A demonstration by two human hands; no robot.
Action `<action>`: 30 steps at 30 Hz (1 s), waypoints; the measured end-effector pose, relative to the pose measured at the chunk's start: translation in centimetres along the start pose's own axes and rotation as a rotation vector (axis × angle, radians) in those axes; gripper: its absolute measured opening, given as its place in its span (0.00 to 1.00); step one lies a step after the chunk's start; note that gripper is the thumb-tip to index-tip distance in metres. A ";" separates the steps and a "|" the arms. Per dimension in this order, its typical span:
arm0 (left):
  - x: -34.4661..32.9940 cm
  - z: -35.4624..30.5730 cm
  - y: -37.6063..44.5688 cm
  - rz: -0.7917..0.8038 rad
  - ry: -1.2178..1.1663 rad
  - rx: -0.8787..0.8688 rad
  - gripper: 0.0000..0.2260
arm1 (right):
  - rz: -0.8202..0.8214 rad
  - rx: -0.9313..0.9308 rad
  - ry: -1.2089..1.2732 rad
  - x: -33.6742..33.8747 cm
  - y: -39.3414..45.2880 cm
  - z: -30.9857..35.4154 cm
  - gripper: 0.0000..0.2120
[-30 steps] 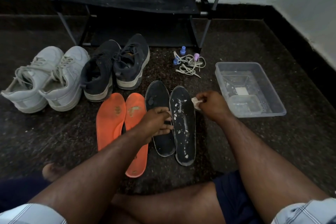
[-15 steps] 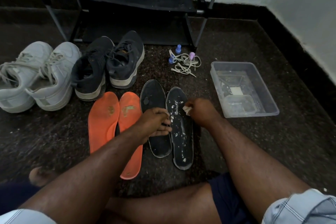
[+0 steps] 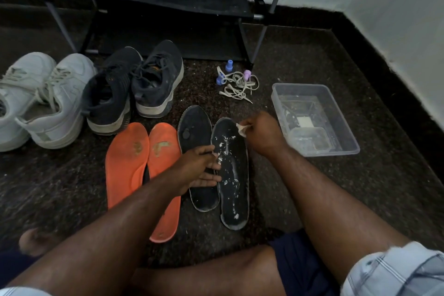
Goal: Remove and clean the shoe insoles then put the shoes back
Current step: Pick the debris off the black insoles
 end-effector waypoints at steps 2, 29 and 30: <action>0.1 0.1 0.1 0.003 -0.018 0.010 0.21 | 0.025 0.075 -0.050 -0.2 0.7 1.2 0.11; 0.2 0.2 -0.2 -0.016 -0.131 0.079 0.20 | 0.105 0.306 -0.357 -4.4 0.1 4.2 0.07; 0.2 0.2 -0.2 -0.017 -0.130 0.079 0.20 | 0.099 0.245 -0.348 -4.3 0.5 3.6 0.09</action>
Point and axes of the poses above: each hand's wrist, its own y-axis towards the middle knuckle, its own x-axis out of the back of the hand, z = x × y, the point moved 6 cm from there along y, towards the middle knuckle, and after that the axes turned 12 degrees about z, right-handed, at the moved point
